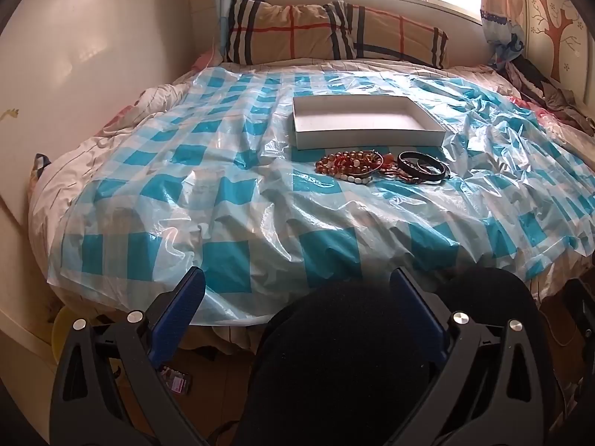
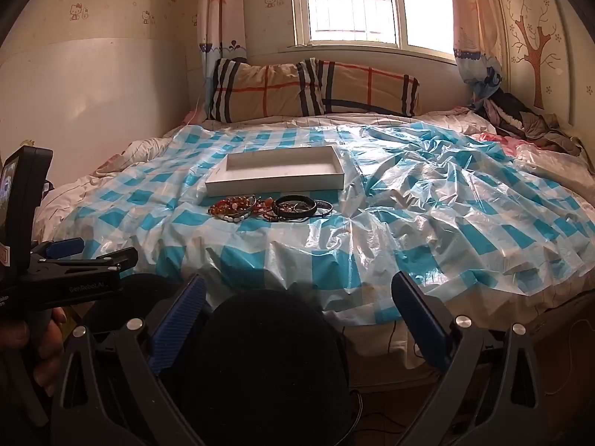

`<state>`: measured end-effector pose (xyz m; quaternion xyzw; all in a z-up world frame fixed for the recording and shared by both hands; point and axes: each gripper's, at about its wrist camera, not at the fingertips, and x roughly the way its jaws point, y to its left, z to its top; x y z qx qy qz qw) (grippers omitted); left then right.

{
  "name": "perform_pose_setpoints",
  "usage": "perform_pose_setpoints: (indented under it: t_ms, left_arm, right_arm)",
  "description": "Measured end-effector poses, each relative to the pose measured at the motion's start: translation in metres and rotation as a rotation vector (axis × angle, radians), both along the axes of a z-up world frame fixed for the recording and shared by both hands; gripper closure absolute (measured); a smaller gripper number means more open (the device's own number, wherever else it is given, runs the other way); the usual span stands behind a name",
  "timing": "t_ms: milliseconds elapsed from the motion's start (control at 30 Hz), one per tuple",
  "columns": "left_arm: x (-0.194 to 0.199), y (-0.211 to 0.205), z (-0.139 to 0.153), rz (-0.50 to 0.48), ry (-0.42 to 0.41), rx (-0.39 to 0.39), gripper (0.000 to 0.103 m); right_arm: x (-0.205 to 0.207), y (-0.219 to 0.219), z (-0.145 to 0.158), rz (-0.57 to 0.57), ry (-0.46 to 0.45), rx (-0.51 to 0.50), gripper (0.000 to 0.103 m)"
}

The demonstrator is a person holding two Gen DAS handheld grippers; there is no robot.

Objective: Organize jewelry
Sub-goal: 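Move both tools toward the bracelet pile beside the white box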

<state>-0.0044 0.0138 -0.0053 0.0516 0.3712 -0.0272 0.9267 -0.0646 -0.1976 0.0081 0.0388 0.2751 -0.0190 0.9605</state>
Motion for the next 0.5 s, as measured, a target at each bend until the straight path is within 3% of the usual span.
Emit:
perform_pose_setpoints:
  t_ms: [300,500]
  left_arm:
    - [-0.012,0.012,0.064,0.018,-0.206,0.030,0.008]
    - [-0.021,0.019,0.080,0.023,-0.252,0.110,0.008]
  right_arm:
    - [-0.015,-0.019,0.034,-0.048,-0.098,-0.040,0.007]
    - [-0.014,-0.021,0.040,-0.064,-0.032,-0.011,0.007]
